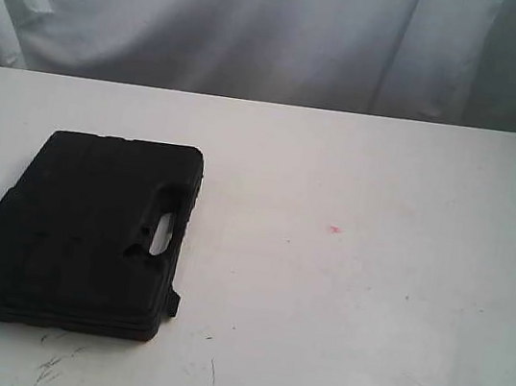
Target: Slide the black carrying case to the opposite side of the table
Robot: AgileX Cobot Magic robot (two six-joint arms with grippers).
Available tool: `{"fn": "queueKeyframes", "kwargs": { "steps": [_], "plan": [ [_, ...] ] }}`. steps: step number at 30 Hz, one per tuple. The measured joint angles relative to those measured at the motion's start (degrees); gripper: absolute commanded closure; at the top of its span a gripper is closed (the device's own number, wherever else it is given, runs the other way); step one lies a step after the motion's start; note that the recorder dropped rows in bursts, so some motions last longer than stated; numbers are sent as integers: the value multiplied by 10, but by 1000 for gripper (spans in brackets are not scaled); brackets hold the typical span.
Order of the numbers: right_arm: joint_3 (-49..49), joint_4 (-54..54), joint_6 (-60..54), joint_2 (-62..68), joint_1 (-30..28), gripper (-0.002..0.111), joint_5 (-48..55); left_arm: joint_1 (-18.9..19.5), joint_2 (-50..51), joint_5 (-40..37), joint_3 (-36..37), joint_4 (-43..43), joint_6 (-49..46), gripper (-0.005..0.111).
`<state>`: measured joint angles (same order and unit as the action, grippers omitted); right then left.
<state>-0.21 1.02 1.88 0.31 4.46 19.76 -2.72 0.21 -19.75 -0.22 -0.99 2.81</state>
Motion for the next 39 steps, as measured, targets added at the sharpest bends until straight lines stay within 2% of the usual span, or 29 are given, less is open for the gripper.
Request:
{"fn": "queueKeyframes", "kwargs": {
  "steps": [3, 7, 9, 13, 17, 19, 21, 24, 27, 34, 39],
  "plan": [
    [0, 0, 0, 0, 0, 108, 0, 0, 0, 39, 0, 3, 0, 107],
    [0, 0, 0, 0, 0, 108, 0, 0, 0, 252, 0, 3, -1, 107],
    [0, 0, 0, 0, 0, 108, 0, 0, 0, 326, 0, 3, -1, 107],
    [0, 0, 0, 0, 0, 108, 0, 0, 0, 379, 0, 3, -2, 107],
    [0, 0, 0, 0, 0, 108, 0, 0, 0, 386, 0, 0, 32, 107],
    [0, 0, 0, 0, 0, 108, 0, 0, 0, 366, -6, -12, 63, 107],
    [0, 0, 0, 0, 0, 108, 0, 0, 0, 313, -29, -16, 85, 107],
    [0, 0, 0, 0, 0, 108, 0, 0, 2, 211, -93, -17, 96, 107],
    [0, 0, 0, 0, 0, 108, 0, 0, 32, 140, -163, -18, 101, 107],
    [0, 0, 0, 0, 0, 108, 0, 0, 224, -38, -318, -18, 102, 107],
    [0, 0, 0, 0, 0, 108, 0, 0, 363, -108, -352, -26, 92, 107]
  ]
}}
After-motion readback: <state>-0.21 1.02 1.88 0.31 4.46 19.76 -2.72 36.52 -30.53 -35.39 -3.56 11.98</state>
